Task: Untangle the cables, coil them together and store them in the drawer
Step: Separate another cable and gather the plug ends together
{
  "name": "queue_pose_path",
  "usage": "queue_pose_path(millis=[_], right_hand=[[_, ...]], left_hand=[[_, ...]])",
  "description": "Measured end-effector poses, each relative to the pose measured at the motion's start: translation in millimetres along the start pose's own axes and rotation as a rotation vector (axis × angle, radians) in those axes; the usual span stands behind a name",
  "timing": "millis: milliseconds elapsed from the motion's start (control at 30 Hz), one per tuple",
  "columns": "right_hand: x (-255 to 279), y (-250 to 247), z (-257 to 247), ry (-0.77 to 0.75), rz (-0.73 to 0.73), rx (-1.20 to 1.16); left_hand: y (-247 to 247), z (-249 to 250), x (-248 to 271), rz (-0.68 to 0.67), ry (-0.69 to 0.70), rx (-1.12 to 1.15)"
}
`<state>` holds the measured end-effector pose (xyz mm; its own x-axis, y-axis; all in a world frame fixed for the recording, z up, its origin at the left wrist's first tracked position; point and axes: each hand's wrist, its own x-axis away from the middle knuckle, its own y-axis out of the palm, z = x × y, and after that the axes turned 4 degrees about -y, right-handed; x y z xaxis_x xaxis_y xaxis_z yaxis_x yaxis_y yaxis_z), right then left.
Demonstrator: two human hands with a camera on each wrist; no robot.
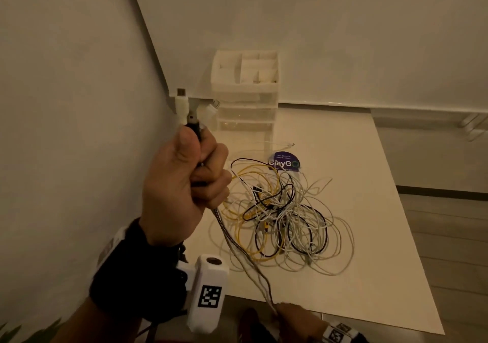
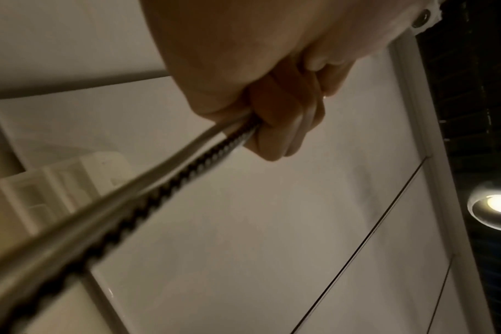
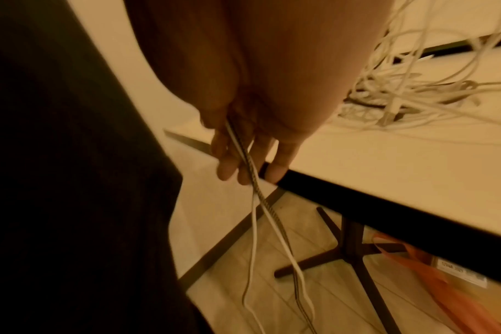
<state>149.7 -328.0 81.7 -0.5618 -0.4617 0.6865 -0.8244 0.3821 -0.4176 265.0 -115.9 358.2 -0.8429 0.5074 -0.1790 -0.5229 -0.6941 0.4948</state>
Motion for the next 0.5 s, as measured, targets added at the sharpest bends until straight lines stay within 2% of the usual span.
queue_pose_path(millis=[133,267,333,433,500], right_hand=[[12,-47,0,-0.049,0.136,0.106],[-19,-92,-30,-0.019,0.483,0.145],[-44,-106,-47,0.047,0.502,0.156],[-72,-110,-54,0.18,0.43,0.212],[-84,-102,-49,0.226,0.396,0.166]], left_hand=[[-5,4,6,-0.014,-0.038,0.065],[-9,-3,12,0.001,-0.06,0.097],[-8,-9,15,0.02,-0.05,0.099],[-9,-16,16,0.081,-0.041,0.095],[-13,-20,17,0.124,-0.045,0.079]])
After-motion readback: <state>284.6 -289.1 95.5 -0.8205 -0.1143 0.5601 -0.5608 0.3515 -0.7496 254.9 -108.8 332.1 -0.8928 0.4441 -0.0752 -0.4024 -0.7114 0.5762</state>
